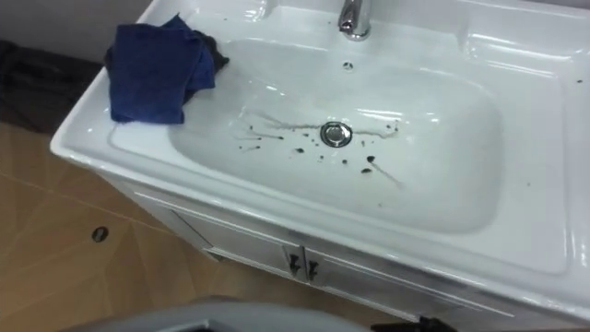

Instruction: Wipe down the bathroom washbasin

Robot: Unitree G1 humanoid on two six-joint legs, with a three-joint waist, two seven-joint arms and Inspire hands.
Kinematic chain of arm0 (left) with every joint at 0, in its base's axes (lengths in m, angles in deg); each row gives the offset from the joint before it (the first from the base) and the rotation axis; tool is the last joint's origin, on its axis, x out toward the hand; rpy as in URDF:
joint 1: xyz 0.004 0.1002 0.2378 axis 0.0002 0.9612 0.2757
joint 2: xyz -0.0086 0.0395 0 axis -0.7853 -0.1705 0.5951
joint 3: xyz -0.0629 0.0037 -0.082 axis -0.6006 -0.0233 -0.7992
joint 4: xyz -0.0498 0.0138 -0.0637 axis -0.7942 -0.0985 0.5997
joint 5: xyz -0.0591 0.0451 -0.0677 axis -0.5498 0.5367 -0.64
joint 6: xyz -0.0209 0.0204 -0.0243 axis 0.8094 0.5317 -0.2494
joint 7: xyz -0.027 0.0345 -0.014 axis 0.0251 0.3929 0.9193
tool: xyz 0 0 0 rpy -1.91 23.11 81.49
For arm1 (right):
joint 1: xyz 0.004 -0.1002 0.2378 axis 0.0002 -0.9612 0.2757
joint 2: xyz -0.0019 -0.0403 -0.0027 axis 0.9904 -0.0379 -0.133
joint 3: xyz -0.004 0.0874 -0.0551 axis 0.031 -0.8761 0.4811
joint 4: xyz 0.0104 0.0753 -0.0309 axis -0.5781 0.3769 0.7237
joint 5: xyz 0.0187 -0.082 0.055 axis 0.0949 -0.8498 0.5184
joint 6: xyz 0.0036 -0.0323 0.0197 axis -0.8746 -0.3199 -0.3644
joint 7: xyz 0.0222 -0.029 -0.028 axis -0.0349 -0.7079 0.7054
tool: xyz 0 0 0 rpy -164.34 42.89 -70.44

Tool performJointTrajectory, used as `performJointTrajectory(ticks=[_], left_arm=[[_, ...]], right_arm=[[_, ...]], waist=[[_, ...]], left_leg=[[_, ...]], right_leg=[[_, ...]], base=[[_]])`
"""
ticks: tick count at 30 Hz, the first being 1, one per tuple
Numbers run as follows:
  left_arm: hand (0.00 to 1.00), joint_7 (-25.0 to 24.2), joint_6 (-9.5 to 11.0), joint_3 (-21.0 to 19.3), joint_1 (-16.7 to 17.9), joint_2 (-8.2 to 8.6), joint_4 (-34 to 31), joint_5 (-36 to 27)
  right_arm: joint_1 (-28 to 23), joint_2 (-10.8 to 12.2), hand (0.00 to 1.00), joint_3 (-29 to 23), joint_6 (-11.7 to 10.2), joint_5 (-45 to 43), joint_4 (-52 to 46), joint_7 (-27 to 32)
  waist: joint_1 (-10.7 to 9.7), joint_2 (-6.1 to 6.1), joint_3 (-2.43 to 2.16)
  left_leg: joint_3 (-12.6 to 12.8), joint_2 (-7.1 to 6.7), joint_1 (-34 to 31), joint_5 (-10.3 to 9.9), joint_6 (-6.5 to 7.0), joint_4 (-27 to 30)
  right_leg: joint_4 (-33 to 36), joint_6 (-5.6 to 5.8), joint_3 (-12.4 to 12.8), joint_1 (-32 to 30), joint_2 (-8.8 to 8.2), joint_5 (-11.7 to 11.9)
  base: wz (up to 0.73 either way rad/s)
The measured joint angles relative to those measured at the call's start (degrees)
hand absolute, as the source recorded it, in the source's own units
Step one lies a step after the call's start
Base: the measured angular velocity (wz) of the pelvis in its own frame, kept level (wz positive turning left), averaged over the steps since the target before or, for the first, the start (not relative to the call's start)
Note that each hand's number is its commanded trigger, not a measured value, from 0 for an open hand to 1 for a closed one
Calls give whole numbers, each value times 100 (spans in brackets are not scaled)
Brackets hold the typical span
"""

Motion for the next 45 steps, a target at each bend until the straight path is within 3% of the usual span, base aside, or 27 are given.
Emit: performJointTrajectory(ticks=[2, 5, 9, 11, 18, 23, 27, 31, 33, 38, 43, 45], left_arm=[[0, 379, 167, -5, 6, -69, -480, -254], [0, 818, 351, -7, -9, -201, -697, -400], [0, 1242, 426, -73, 6, -410, -1042, -665], [0, 1472, 458, -253, -59, -533, -1420, -683], [0, 2238, 807, -321, -190, -971, -2529, -457], [0, 2571, 919, -439, -280, -1032, -3780, 692], [0, 2732, 918, -441, -303, -1062, -4399, 1724], [0, 2787, 920, -432, -272, -1070, -5177, 2660], [0, 2780, 925, -432, -225, -1069, -5365, 3167], [0, 2726, 925, -358, -242, -1069, -6013, 4412], [0, 2716, 920, -264, -241, -1070, -6205, 5288], [0, 2656, 905, -32, -234, -1069, -6330, 5352]], right_arm=[[-3, -20, 0, 0, -14, -15, -9, -1], [-18, -52, 0, 0, -61, -15, -78, -2], [-88, -113, 0, -2, -61, -77, -192, 7], [-129, -118, 0, -5, -62, -154, -215, 104], [-247, -120, 0, 4, -176, -317, -385, 245], [-264, -130, 0, 52, -214, -442, -429, 246], [-326, -133, 0, 232, -295, -455, -422, 270], [-364, -145, 0, 221, -387, -454, -416, 234], [-380, -164, 0, 214, -443, -451, -430, 199], [-360, -190, 0, 226, -529, -465, -431, 113], [-385, -214, 0, 221, -621, -464, -421, 105], [-373, -225, 0, 223, -625, -453, -397, 62]], waist=[[76, 12, -3], [97, 34, -19], [178, 73, -47], [225, 93, -52], [203, 237, -40], [197, 281, -41], [190, 291, -37], [74, 332, 8], [15, 348, 36], [-161, 305, 32], [-295, 301, 32], [-328, 293, 32]], left_leg=[[-23, -3, -26, 0, -1, -6], [-2, -2, -97, 0, -1, -14], [67, -4, -122, 0, -1, -41], [55, -15, -126, 0, -1, -38], [68, -22, -122, 0, 0, -37], [47, -29, -130, -1, 2, -40], [64, -39, -128, 0, 2, -38], [48, -47, -76, 0, 2, -36], [51, -51, -68, 0, 2, -36], [69, -54, -65, 0, 2, -38], [92, -65, -39, 0, 2, -40], [119, -65, -38, 0, 2, -40]], right_leg=[[6, -5, -34, -21, -6, -22], [11, -6, -43, -102, -2, -25], [12, -5, 24, -158, 25, -23], [20, 0, 26, -159, 18, -20], [14, 8, 55, -176, 9, -27], [24, 15, 108, -202, 13, -33], [11, 21, 119, -192, 13, -29], [-3, 29, 107, -114, 7, -25], [-11, 30, 125, -110, 4, -26], [-82, 40, 171, -104, 9, -20], [-83, 48, 266, -87, 8, -6], [-87, 48, 287, -96, 9, -6]], base=[[6], [0], [-7], [-4], [-1], [-2], [0], [2], [-2], [-3], [-9], [-7]])
